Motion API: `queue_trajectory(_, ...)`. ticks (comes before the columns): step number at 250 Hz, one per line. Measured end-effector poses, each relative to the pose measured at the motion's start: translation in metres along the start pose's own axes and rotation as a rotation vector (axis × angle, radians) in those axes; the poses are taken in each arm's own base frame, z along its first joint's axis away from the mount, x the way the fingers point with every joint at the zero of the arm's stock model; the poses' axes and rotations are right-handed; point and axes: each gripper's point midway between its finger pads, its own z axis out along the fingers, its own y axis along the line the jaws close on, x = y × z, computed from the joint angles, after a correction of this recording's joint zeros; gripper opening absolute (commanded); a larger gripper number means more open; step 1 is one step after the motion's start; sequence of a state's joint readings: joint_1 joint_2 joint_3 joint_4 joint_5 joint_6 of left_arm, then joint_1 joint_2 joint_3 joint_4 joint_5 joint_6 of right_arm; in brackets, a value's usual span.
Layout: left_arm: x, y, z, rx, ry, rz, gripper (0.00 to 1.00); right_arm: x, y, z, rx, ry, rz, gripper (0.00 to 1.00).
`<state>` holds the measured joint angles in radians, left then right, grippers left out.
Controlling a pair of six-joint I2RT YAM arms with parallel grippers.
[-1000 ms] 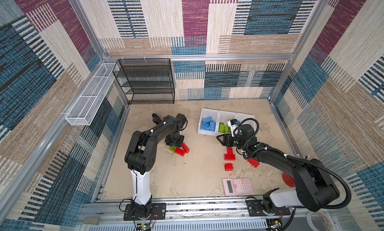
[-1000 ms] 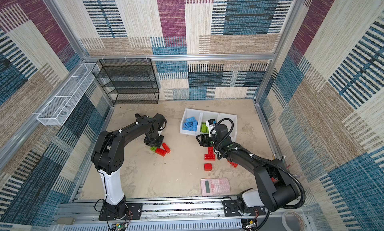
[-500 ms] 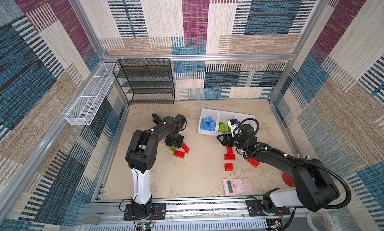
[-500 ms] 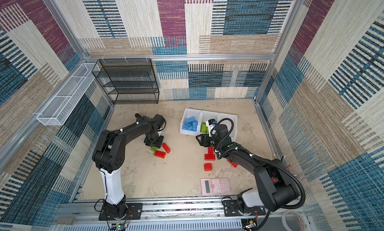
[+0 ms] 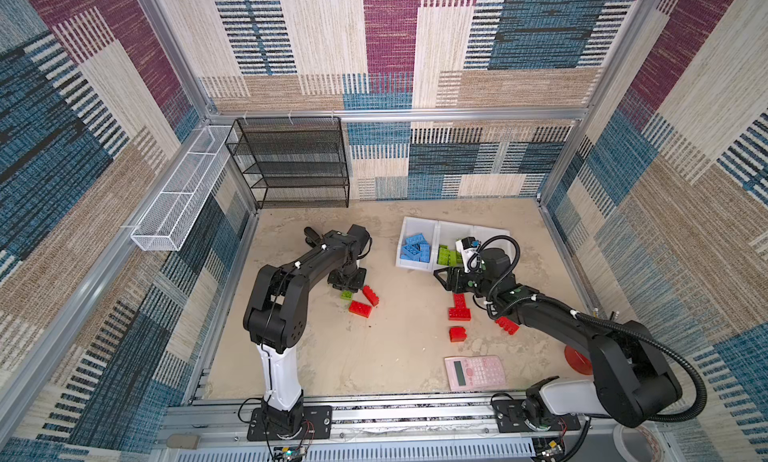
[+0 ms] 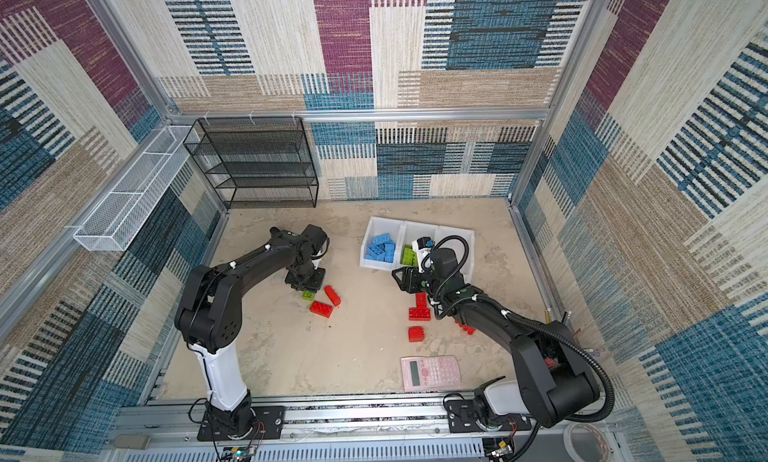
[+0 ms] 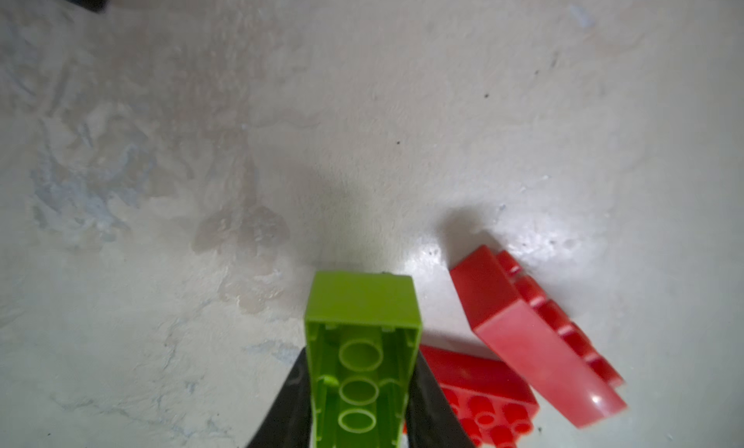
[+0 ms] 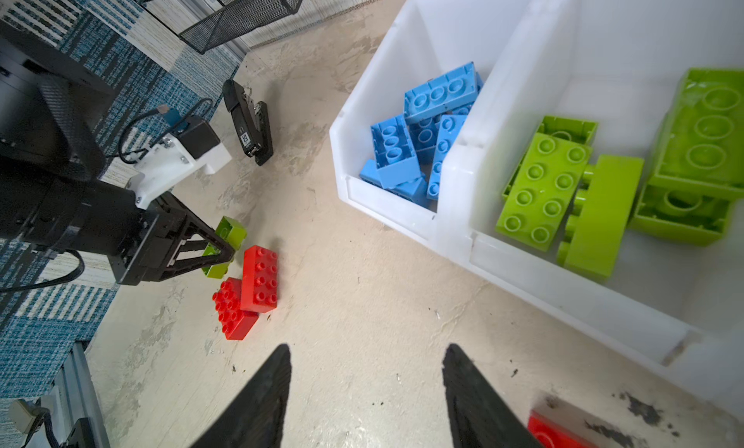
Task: Sort the legos into containers by color
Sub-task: 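Carry the lime-green brick over the middle compartment and open the left gripper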
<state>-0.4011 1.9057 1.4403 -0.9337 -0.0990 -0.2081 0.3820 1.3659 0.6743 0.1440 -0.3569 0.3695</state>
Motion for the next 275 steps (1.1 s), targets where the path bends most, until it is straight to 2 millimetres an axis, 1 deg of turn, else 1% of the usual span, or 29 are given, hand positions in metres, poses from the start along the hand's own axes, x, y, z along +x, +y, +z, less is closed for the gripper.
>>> queue_trajectory(29, -0.008, 0.000, -0.024, 0.020, -0.063, -0.013, 0.26, -0.005, 0.006, -0.005, -0.016, -0.015, -0.008, 0.64)
queue_trajectory(69, -0.022, -0.014, -0.061, 0.125, -0.151, -0.040, 0.27, -0.013, 0.016, -0.019, -0.041, -0.054, -0.025, 0.67)
queue_trajectory(94, -0.034, -0.027, -0.082, 0.202, -0.195, -0.056, 0.27, -0.020, 0.024, -0.030, -0.056, -0.088, -0.039, 0.70)
queue_trajectory(118, -0.046, -0.042, -0.103, 0.261, -0.245, -0.055, 0.27, -0.022, 0.028, -0.039, -0.059, -0.106, -0.044, 0.73)
queue_trajectory(149, -0.061, -0.068, -0.126, 0.339, -0.305, -0.023, 0.27, -0.021, 0.029, -0.051, -0.044, -0.118, -0.038, 0.76)
queue_trajectory(165, -0.070, -0.082, -0.132, 0.375, -0.322, -0.016, 0.27, -0.022, 0.026, -0.059, -0.018, -0.135, -0.037, 0.77)
queue_trajectory(206, -0.095, -0.122, -0.139, 0.460, -0.350, 0.014, 0.26, -0.026, 0.022, -0.081, 0.044, -0.186, -0.035, 0.86)
queue_trajectory(253, -0.124, -0.171, -0.144, 0.579, -0.375, 0.029, 0.26, -0.027, 0.018, -0.103, 0.100, -0.228, -0.033, 0.87)
queue_trajectory(275, -0.137, -0.193, -0.144, 0.633, -0.385, 0.031, 0.26, -0.027, 0.019, -0.110, 0.108, -0.238, -0.033, 0.91)
